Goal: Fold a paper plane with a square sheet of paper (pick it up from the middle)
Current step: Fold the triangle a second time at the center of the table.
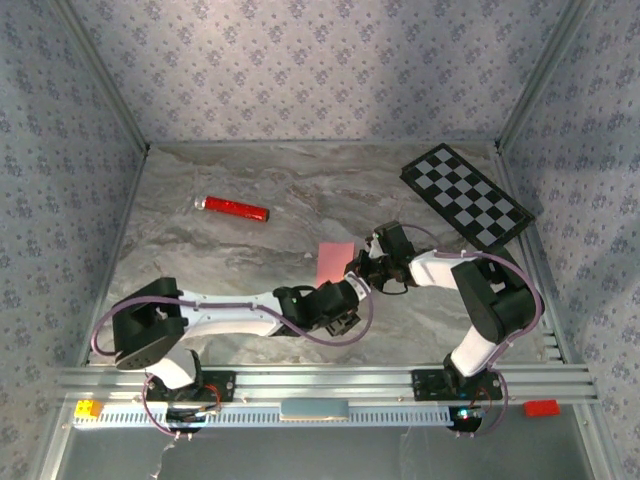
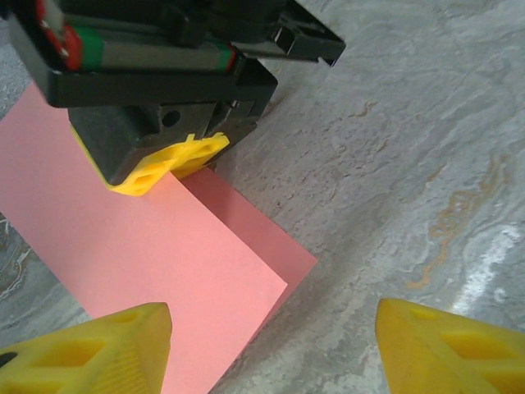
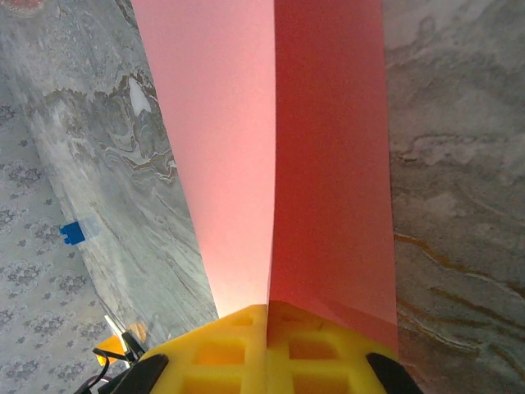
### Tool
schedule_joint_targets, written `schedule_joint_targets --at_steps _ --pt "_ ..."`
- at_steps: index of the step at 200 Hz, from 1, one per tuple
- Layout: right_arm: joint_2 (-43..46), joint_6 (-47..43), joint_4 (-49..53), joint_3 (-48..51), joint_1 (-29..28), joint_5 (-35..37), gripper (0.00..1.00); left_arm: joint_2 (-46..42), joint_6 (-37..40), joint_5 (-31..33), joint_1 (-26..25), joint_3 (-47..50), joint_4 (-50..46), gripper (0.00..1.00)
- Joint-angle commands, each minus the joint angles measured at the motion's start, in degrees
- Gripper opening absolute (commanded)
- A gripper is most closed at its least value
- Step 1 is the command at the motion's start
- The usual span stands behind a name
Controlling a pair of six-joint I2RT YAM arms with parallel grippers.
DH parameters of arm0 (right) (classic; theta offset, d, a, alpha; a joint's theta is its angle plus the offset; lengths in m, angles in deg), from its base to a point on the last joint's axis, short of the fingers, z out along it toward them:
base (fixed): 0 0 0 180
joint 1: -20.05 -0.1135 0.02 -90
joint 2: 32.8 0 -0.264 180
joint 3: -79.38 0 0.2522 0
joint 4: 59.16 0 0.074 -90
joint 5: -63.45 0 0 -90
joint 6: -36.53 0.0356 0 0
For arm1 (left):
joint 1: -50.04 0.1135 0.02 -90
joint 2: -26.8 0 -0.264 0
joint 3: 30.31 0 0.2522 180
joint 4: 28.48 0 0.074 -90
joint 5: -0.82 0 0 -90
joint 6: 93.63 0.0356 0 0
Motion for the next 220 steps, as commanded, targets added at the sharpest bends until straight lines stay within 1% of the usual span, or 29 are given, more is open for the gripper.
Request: schedule_joint_targets --at_steps 1,29,51,81,116,184,220 --pt "-0.02 -1.15 1.60 -1.23 0.32 -0.88 0.06 2.29 2.94 3.50 -0.57 -2.27 -2.01 0.66" --pt "-0.05 -1.02 1.71 -1.27 0.40 -0.97 0.06 4.19 5.08 5.25 -0.54 -3.19 -2.13 0.66" --pt "0.07 -1.01 1.97 -1.48 0.54 -0.98 0.06 5.53 5.48 5.48 -0.60 -3.94 -2.05 0.65" --pt "0.23 -1.01 2.07 -1.62 0.54 -0.97 0.06 6.74 5.49 5.86 -0.57 -4.61 -1.20 0.61" --pt "0.22 -1.02 2.31 -1.55 0.62 -0.80 0.06 8.21 5.75 6.01 -0.55 -5.94 -1.95 0.52" --pt "0.27 -1.21 2.67 -1.66 0.63 -0.60 0.06 5.61 5.02 6.44 -0.53 -3.74 -1.34 0.31" --pt "0.32 -1.21 2.80 -1.71 0.65 -0.45 0.07 5.30 4.96 6.66 -0.48 -3.61 -1.15 0.14"
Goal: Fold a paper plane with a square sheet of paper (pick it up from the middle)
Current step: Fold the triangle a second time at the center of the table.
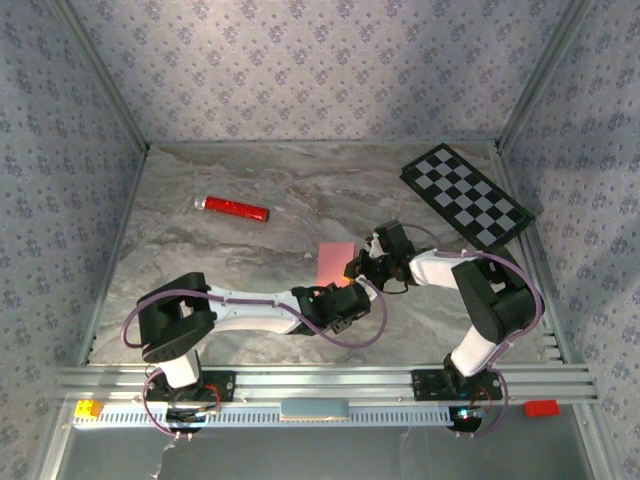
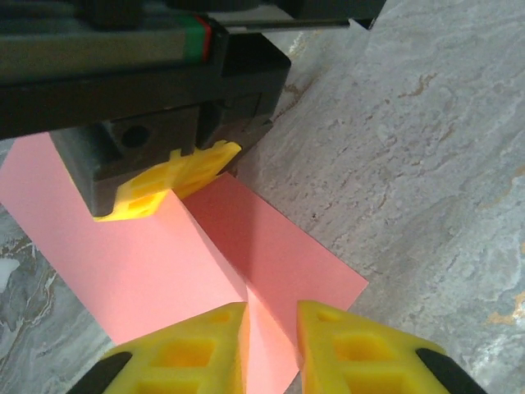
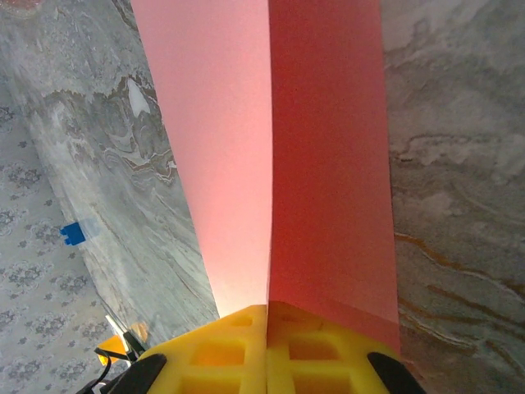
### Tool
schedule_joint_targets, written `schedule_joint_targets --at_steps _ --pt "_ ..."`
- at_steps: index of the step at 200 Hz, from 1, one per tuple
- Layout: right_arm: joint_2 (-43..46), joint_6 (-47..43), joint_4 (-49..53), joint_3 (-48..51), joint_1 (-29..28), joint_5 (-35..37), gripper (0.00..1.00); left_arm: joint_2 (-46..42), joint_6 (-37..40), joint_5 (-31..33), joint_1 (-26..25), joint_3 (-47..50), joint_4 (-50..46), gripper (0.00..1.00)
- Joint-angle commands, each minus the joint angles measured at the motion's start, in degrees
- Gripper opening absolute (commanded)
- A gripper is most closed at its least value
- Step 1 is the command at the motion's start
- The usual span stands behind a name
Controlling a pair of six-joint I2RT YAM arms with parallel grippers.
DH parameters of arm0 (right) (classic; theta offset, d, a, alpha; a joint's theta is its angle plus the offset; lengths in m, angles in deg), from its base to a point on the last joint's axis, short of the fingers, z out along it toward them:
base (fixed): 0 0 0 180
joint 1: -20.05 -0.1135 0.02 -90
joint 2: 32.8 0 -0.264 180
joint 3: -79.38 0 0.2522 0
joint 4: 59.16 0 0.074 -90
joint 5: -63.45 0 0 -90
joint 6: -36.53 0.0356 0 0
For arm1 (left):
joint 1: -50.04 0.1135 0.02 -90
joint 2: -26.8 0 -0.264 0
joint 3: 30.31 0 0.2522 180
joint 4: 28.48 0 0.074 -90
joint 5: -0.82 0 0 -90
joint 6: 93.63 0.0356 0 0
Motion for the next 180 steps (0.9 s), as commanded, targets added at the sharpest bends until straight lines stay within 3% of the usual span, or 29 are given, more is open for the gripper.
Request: schedule_joint_targets --at_steps 1,37,79,148,180 --pt "0.25 -1.20 1.74 -1.16 0.42 -0.30 0.07 -1.78 -0.26 1.35 -0.24 0.42 -0.20 0.14" --pt "0.63 -1.37 1.85 -1.14 0.44 -0.22 0.07 -1.78 -0.56 0.89 0.07 0.46 -0.46 0.00" --pt "1.08 -2.12 3.17 -1.16 0.61 0.67 0.12 -2.89 -1.72 -2.33 1.69 0.61 -0.57 0.00" --pt "9.91 -5.52 11.92 1.06 4.65 7.94 0.39 -7.64 -9.57 -27.20 12.34 2.79 3.31 0.00" --pt "14.80 -5.59 13.23 3.49 6.50 8.66 0.41 -7.73 -12.56 -35.53 16.47 3.82 5.62 0.00"
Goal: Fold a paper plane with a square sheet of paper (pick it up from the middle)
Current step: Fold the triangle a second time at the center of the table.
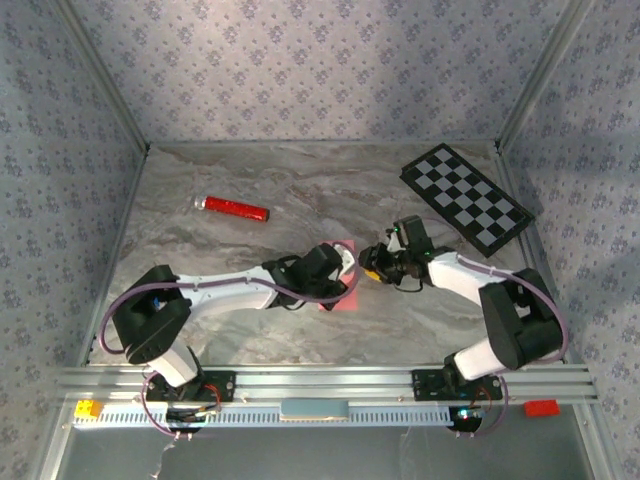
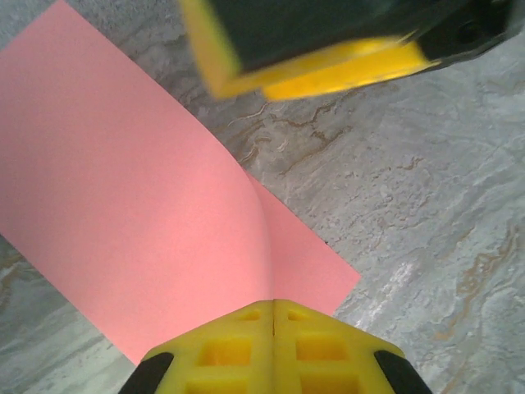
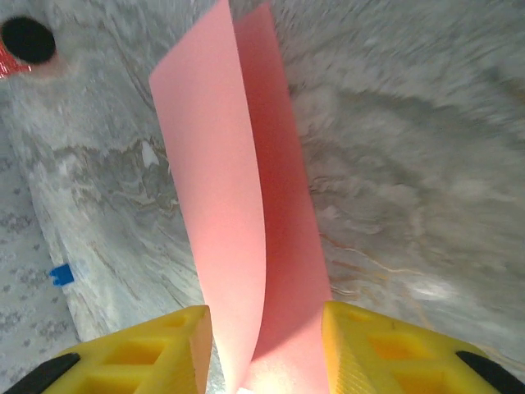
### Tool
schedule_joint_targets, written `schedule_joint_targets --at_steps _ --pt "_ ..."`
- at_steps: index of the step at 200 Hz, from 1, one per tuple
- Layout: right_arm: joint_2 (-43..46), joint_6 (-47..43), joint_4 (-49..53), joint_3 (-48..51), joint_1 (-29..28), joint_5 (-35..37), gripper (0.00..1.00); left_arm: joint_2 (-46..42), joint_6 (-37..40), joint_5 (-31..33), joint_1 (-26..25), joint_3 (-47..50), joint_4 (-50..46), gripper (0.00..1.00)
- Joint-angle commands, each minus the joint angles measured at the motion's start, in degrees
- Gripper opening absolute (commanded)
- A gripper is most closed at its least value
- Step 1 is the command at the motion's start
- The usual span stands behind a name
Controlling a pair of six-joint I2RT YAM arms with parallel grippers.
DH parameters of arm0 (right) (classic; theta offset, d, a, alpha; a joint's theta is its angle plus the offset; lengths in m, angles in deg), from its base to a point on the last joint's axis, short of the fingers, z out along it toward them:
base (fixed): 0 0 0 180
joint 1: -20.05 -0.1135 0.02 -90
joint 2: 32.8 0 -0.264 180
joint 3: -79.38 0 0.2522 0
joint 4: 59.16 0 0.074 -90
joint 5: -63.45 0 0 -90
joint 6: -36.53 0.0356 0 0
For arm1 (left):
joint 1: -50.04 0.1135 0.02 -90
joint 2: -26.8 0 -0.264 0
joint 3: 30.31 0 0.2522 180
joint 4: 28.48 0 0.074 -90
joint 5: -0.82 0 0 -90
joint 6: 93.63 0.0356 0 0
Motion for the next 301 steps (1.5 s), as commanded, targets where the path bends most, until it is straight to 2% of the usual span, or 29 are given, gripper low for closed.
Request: schedule_joint_targets --at_steps 1,28,50,92,133,159,199,253,301 --pt "3.53 -1.13 3.97 1.95 0.87 2.01 0.41 -1.34 -3.80 -10.71 2.16 1.04 2.66 0.00" --pt "6.56 -0.47 3.58 3.62 0.34 1.27 0.28 -0.95 -5.93 -14.83 4.53 1.66 4.66 0.00" --pt "7.16 1.02 0.99 5.33 -2.22 -0.17 0.19 -0.60 -7.42 -16.49 5.78 2.12 5.95 0.00" --pt "3.23 3.62 -4.68 5.91 -9.39 -0.25 0.10 0.36 -8.33 -17.13 6.55 2.17 6.27 0.00" --pt "-0.82 5.63 -9.71 5.79 -11.07 -0.88 0.09 1.24 -8.07 -16.64 6.73 1.81 5.12 0.03" --pt "-1.04 5.81 -9.95 5.70 -10.94 -0.96 0.08 1.73 -7.60 -16.13 6.73 1.50 4.26 0.09" --pt "-1.04 5.83 -10.09 5.96 -10.75 -1.10 0.08 2.36 -6.99 -15.81 6.73 0.97 3.37 0.12" --pt "-0.99 5.72 -9.50 6.00 -10.43 -0.96 0.08 2.22 -6.83 -16.32 7.47 1.44 3.42 0.00" --pt "-0.65 3.29 -2.42 4.74 -11.18 3.71 0.08 2.20 -8.05 -18.24 8.82 1.71 4.46 0.00"
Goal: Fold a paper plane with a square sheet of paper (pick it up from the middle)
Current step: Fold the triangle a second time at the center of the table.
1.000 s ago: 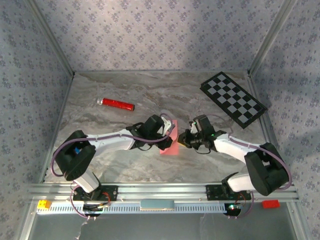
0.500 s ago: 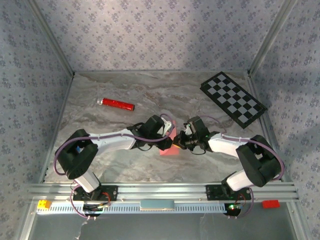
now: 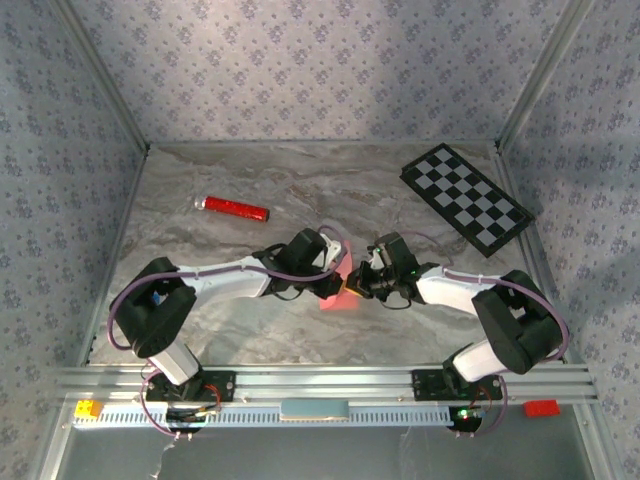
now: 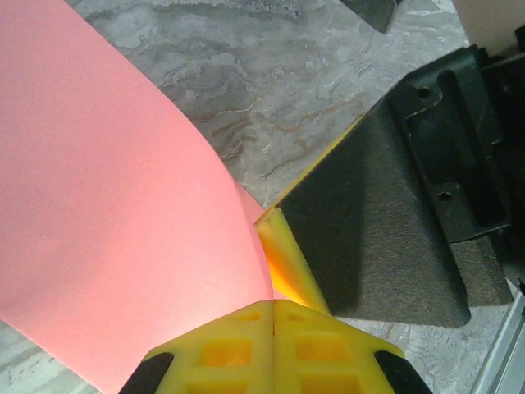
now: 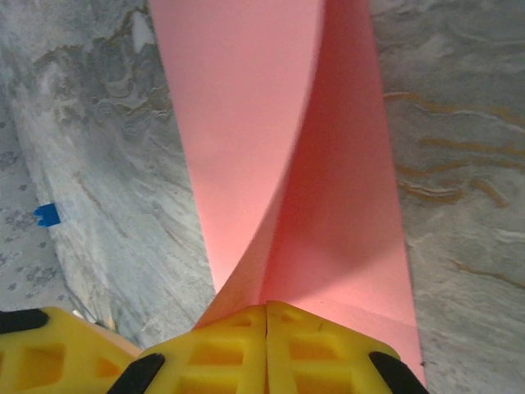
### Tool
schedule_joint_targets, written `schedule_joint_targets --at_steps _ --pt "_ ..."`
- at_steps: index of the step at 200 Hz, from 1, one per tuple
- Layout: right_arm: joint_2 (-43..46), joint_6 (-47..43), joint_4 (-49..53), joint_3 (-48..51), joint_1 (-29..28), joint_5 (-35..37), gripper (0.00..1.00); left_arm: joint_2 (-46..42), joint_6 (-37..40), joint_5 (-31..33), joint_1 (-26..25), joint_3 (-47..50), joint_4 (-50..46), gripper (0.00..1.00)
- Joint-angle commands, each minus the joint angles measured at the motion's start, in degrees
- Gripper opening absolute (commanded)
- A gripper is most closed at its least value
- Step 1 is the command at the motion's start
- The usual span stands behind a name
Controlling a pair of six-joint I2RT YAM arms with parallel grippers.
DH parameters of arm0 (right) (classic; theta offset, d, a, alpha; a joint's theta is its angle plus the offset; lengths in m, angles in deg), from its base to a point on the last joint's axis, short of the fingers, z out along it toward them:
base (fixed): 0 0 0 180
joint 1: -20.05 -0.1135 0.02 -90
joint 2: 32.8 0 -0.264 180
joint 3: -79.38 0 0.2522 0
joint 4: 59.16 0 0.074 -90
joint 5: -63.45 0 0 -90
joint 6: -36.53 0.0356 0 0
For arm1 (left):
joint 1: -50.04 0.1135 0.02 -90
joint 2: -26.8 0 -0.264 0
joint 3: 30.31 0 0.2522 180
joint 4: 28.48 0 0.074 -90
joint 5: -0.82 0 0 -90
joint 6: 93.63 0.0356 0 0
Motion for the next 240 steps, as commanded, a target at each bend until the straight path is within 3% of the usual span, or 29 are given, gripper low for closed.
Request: schedule_joint_targets --at_steps 1,65,129,240 --pt "-0.17 -1.62 5.49 -0.73 -0.47 3.26 0.08 0.72 -0.61 -2.15 0.76 0.00 0.24 0.00" --pt "-3.01 -2.71 6.44 -2.27 -1.96 4.51 0.06 1.58 -1.18 -2.89 1.04 -0.22 0.41 0.00" --pt "-5.24 -7.29 17.99 -4.10 -2.73 11.52 0.03 2.46 -0.44 -2.83 2.50 -0.64 -0.03 0.00" --pt "-5.31 -10.21 19.89 -5.70 -2.05 10.75 0.03 6.78 3.64 1.50 4.29 -3.52 -2.54 0.00"
